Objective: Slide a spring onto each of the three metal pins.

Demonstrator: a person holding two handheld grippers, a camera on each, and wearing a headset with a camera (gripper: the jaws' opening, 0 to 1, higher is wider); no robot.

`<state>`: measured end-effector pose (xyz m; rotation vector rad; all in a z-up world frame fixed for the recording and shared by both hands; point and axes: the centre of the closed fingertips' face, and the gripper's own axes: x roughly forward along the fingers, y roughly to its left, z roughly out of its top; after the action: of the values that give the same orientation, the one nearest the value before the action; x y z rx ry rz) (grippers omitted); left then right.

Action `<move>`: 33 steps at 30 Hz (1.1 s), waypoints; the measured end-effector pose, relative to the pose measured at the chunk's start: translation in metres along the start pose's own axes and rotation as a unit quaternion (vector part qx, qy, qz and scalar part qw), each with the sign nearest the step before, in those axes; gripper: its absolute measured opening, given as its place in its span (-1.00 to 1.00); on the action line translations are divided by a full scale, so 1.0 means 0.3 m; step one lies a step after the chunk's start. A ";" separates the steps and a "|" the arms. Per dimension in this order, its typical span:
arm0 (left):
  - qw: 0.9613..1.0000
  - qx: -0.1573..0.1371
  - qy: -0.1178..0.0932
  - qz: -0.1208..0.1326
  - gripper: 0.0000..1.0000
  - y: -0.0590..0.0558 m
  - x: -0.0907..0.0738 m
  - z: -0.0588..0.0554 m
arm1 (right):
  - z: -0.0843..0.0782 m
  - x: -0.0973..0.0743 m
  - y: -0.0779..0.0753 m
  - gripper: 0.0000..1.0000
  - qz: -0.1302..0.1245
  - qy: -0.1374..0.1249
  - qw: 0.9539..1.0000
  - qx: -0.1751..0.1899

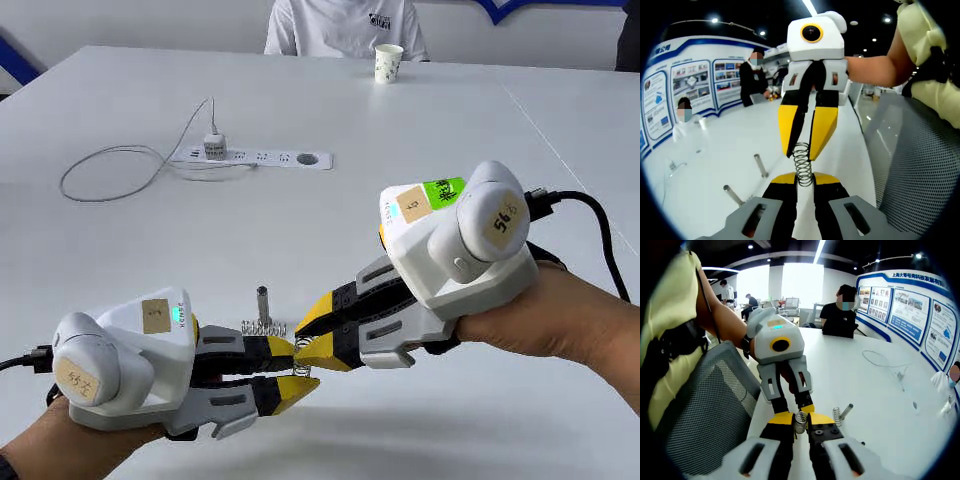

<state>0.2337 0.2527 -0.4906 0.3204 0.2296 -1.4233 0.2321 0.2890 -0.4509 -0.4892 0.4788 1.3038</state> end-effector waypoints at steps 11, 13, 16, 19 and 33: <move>1.000 0.001 -0.002 0.000 -0.76 -0.003 0.006 0.005 | 0.001 -0.001 -0.003 -0.78 -0.004 -0.003 1.000 0.001; 1.000 0.000 -0.003 0.000 -0.75 -0.003 0.007 0.006 | 0.000 -0.003 -0.004 -0.78 -0.004 -0.002 1.000 0.001; 1.000 -0.001 -0.001 0.000 -0.71 -0.004 0.008 0.002 | -0.004 -0.004 -0.009 -0.78 -0.007 0.000 1.000 0.002; 1.000 -0.006 -0.001 -0.001 -0.66 -0.005 0.008 -0.006 | -0.007 -0.008 -0.016 -0.78 -0.009 0.001 1.000 0.005; 0.999 -0.041 -0.005 0.023 -0.40 0.029 -0.031 -0.036 | -0.018 -0.031 -0.062 -0.78 -0.028 0.001 0.999 0.015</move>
<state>0.2414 0.2661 -0.4968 0.2500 0.2689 -1.3658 0.2482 0.2749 -0.4483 -0.4759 0.4830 1.2400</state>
